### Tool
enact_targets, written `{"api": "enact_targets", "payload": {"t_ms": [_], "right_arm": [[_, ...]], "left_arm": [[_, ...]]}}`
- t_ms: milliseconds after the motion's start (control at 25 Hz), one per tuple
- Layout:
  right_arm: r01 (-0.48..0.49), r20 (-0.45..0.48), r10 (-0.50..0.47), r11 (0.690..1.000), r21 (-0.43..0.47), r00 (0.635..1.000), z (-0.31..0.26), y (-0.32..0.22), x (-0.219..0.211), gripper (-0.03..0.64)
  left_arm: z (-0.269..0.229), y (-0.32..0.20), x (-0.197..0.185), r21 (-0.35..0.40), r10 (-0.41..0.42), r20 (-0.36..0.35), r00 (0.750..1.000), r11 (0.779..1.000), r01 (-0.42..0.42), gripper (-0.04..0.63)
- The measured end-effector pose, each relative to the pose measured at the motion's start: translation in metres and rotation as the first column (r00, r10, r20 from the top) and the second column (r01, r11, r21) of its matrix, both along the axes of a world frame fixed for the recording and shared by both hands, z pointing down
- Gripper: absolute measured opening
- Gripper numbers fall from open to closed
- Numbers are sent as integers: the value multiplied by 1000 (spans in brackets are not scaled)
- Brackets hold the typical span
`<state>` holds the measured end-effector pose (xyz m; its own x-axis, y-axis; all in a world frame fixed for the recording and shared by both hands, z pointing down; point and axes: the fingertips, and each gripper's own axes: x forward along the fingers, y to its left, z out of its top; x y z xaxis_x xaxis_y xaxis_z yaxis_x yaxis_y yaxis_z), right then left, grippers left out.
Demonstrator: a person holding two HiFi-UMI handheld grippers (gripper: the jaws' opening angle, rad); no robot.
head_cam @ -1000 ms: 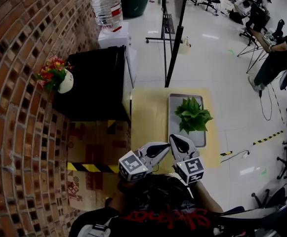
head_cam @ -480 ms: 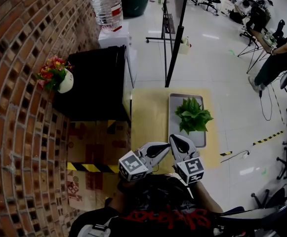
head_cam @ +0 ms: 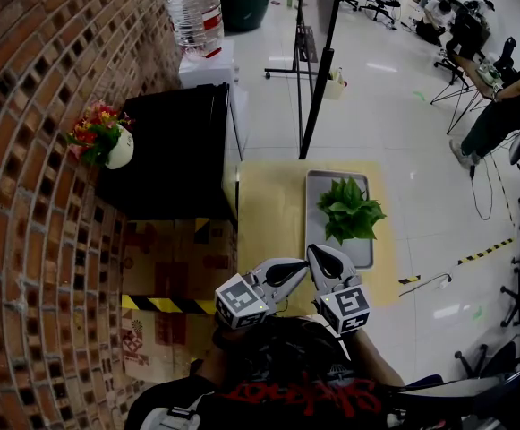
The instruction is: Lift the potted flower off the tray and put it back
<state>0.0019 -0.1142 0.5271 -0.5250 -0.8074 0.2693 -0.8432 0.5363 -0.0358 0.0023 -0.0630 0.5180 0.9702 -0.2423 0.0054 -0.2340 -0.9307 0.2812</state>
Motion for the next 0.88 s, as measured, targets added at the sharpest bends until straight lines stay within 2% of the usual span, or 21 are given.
{"api": "enact_targets", "payload": {"t_ms": [200, 400, 520, 760, 880], "right_arm": [[-3, -3, 3, 1000, 0, 1000, 3, -1, -2, 2], [25, -24, -25, 1000, 0, 999, 5, -6, -8, 2], [21, -24, -21, 1000, 2, 999, 2, -4, -8, 2], [5, -22, -5, 1000, -2, 1000, 1, -1, -6, 2], [6, -25, -6, 1000, -4, 1000, 1, -1, -7, 2]], "left_arm": [[0, 0, -1, -10, 7, 0, 1000, 1000, -7, 0], [1, -6, -8, -16, -25, -24, 999, 1000, 25, 0], [-9, -4, -6, -23, -17, -38, 999, 1000, 16, 0], [-7, -1, -5, -6, 2, -25, 1000, 1000, -2, 0], [-10, -2, -6, -25, -6, -29, 1000, 1000, 5, 0]]}}
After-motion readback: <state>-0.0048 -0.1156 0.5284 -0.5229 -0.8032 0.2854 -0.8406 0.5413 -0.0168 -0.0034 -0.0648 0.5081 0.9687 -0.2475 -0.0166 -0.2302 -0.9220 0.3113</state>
